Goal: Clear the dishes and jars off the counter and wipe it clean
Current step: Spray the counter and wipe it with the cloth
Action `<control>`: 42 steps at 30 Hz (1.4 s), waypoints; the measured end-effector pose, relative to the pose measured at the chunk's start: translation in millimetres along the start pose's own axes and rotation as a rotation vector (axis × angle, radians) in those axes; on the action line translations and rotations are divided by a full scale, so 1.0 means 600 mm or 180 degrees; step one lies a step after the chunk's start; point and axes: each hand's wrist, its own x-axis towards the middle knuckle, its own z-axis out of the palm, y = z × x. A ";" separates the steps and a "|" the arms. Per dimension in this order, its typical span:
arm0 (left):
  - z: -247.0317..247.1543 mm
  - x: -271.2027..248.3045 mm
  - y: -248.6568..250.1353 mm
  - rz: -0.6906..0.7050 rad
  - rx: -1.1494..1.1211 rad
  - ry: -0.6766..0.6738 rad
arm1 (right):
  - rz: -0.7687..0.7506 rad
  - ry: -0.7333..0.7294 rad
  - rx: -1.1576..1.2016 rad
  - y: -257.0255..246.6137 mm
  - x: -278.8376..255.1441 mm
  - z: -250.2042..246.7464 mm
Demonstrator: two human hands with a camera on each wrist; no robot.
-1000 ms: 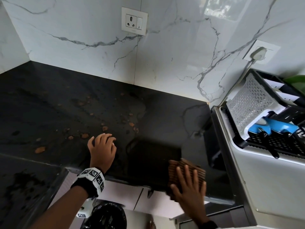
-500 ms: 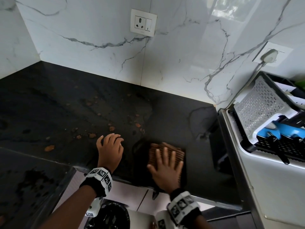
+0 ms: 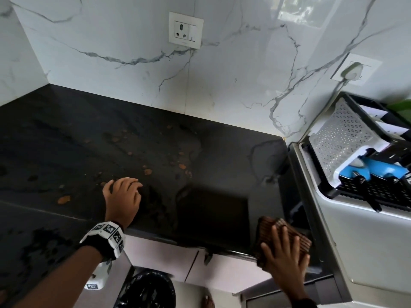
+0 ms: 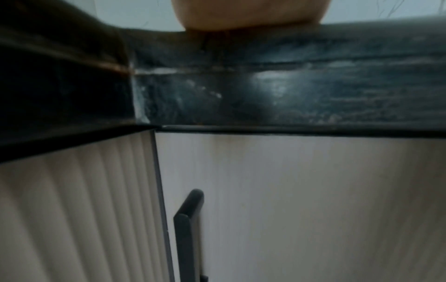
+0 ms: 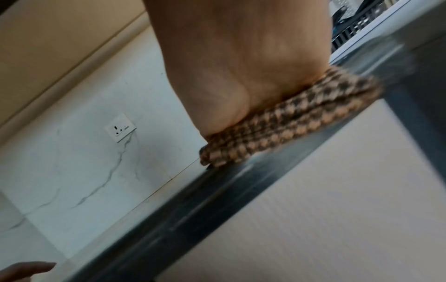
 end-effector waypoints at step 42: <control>-0.004 -0.003 -0.010 -0.0235 -0.0153 -0.0077 | -0.1897 -0.1381 -0.0639 -0.468 0.111 0.037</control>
